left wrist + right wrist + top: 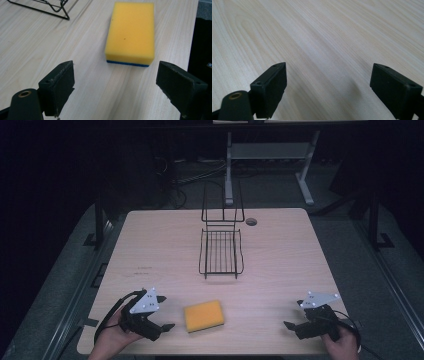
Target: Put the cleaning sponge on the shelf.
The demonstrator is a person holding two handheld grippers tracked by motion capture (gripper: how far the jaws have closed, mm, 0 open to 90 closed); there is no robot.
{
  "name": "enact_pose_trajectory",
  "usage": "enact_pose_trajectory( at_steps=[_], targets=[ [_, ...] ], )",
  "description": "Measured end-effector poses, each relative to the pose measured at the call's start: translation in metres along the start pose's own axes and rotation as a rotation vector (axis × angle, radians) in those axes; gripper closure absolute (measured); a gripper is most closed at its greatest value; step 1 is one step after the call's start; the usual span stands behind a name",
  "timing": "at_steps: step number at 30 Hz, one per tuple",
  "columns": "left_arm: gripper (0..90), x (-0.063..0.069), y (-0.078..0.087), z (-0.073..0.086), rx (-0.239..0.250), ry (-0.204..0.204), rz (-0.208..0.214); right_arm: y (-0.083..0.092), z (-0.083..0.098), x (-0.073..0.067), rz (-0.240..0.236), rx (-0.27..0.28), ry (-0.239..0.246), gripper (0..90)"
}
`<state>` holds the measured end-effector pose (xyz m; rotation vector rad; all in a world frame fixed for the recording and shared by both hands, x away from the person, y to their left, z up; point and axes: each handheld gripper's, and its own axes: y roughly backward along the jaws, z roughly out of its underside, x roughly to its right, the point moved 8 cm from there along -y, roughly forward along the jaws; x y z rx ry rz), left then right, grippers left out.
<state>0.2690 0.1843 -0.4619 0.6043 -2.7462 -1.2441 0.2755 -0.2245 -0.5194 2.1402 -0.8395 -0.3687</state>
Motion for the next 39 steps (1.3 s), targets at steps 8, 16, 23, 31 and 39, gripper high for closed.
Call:
enact_pose_trajectory(
  at_steps=[8, 16, 23, 31, 39],
  targets=[
    [14.5, 0.002, -0.006, -0.010, -0.021, -0.025, 0.024, 0.000, 0.000, -0.001, -0.003, -0.005, -0.001, 13.7],
    [14.5, 0.007, -0.015, -0.016, -0.041, -0.039, 0.049, -0.001, -0.001, -0.003, -0.008, -0.007, 0.000, 13.7],
    [14.5, 0.010, -0.022, -0.020, -0.055, -0.047, 0.065, -0.001, -0.001, -0.003, -0.009, -0.004, 0.005, 13.7],
    [14.5, 0.013, -0.031, -0.027, -0.066, -0.059, 0.079, -0.001, -0.001, -0.003, -0.010, -0.002, 0.007, 13.7],
    [14.5, 0.015, -0.039, -0.030, -0.089, -0.066, 0.093, -0.001, -0.001, -0.004, -0.012, -0.004, 0.013, 13.7]
  ],
)
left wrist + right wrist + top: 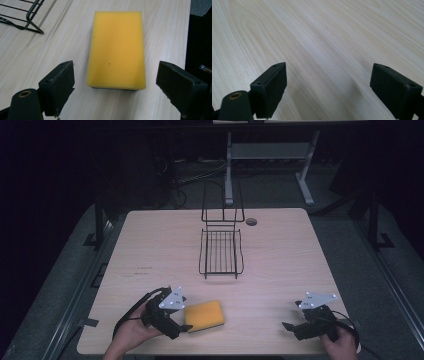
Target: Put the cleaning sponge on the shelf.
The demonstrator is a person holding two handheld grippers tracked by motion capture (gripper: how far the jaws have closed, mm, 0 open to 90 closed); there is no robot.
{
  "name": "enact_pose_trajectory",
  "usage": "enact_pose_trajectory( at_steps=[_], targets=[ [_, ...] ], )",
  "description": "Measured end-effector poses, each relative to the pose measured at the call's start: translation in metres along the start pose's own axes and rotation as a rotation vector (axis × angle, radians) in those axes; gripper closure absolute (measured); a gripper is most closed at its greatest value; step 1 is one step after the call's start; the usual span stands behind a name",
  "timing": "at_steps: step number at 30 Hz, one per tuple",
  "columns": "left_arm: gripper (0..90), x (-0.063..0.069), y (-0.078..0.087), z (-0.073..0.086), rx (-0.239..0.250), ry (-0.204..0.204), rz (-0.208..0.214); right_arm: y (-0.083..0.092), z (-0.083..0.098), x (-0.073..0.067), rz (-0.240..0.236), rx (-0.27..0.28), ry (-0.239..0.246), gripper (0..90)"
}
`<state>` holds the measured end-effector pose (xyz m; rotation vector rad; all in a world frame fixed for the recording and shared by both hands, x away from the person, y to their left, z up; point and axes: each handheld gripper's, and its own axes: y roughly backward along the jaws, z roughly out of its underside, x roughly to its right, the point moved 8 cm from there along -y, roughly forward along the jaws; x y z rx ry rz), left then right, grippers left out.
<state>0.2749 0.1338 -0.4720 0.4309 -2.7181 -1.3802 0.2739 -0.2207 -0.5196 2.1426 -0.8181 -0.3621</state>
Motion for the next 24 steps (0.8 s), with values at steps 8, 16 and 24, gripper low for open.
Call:
enact_pose_trajectory(
  at_steps=[8, 16, 24],
  targets=[
    [14.5, 0.001, -0.005, -0.004, -0.012, -0.007, 0.009, 0.001, 0.000, 0.000, -0.001, 0.000, 0.000, 13.7],
    [14.5, 0.001, -0.013, -0.008, -0.032, -0.019, 0.022, 0.001, 0.000, 0.000, 0.000, 0.002, 0.003, 13.7],
    [14.5, 0.000, -0.019, -0.012, -0.049, -0.013, 0.022, 0.000, -0.001, -0.001, -0.006, 0.004, -0.002, 13.7]
  ],
)
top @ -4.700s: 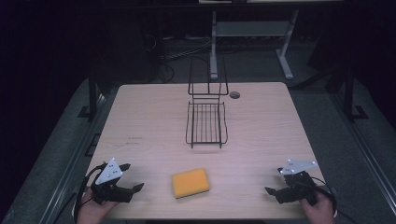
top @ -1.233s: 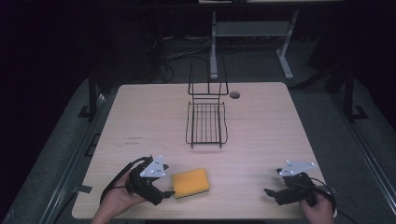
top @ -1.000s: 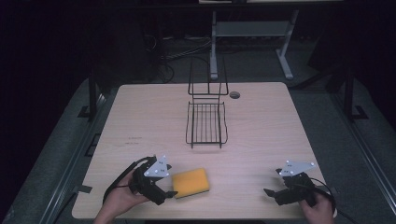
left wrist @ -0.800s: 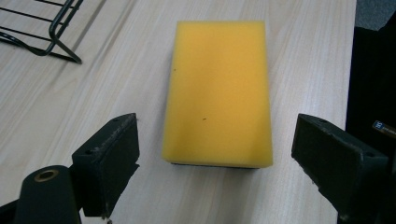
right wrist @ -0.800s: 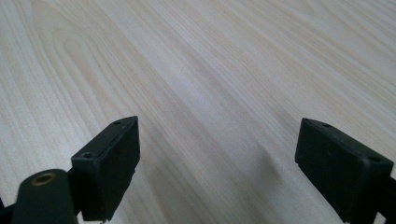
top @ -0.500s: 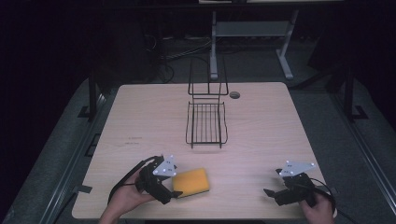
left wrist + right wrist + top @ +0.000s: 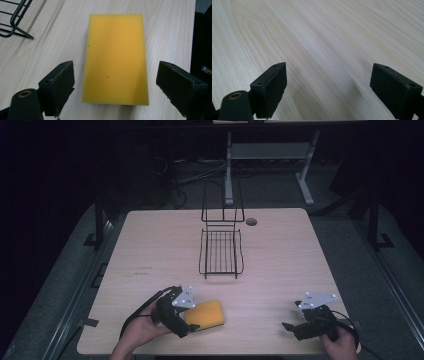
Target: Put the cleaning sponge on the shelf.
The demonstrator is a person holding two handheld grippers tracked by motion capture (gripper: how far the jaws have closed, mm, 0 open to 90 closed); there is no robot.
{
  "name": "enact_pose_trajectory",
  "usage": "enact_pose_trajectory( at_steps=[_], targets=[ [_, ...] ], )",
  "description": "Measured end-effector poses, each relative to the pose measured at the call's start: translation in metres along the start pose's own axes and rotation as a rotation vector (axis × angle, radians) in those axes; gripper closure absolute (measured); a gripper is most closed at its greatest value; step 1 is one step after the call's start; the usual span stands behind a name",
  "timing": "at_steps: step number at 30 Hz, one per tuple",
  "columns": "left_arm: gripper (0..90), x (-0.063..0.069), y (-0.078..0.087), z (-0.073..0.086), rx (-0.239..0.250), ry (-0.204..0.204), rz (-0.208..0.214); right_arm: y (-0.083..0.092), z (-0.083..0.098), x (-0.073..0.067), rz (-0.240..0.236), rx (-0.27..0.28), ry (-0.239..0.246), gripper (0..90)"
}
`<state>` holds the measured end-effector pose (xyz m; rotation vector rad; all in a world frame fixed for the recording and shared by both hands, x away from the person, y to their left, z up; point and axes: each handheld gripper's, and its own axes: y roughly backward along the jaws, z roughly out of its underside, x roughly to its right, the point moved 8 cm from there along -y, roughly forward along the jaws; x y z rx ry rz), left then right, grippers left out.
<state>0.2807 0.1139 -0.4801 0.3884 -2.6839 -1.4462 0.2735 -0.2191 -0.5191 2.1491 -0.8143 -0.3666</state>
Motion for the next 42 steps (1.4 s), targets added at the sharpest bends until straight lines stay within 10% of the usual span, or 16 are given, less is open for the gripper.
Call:
enact_pose_trajectory(
  at_steps=[42],
  targets=[
    [14.5, 0.000, -0.026, -0.008, -0.095, -0.002, 0.017, 0.000, 0.000, -0.001, -0.005, 0.000, 0.003, 13.7]
  ],
)
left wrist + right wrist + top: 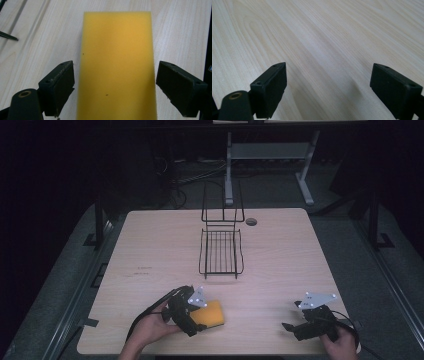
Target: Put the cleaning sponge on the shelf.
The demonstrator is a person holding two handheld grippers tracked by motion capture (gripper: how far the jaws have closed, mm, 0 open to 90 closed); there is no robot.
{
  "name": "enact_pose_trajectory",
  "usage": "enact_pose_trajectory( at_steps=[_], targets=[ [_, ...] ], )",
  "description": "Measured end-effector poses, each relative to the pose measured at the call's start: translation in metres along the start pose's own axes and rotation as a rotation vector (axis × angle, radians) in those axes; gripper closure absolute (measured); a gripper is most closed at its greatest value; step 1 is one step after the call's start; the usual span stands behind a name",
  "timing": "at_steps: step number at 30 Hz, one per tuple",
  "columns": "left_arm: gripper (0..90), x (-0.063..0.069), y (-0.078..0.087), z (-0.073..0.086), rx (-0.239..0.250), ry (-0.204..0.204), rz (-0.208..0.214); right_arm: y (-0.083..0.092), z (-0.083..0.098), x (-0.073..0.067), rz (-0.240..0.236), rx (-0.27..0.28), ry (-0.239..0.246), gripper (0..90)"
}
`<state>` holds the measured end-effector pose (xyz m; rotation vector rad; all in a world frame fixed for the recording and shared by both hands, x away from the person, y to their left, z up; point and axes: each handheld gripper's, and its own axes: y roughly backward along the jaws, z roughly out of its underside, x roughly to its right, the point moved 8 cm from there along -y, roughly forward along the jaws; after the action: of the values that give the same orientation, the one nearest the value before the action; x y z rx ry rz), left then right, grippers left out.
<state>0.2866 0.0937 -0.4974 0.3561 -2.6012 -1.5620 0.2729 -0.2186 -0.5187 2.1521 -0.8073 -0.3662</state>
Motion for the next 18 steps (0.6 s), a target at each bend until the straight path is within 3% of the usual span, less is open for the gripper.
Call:
enact_pose_trajectory(
  at_steps=[18],
  targets=[
    [14.5, 0.003, -0.012, 0.000, -0.049, -0.008, 0.005, 0.000, 0.000, 0.000, -0.002, -0.004, 0.008, 13.7]
  ],
)
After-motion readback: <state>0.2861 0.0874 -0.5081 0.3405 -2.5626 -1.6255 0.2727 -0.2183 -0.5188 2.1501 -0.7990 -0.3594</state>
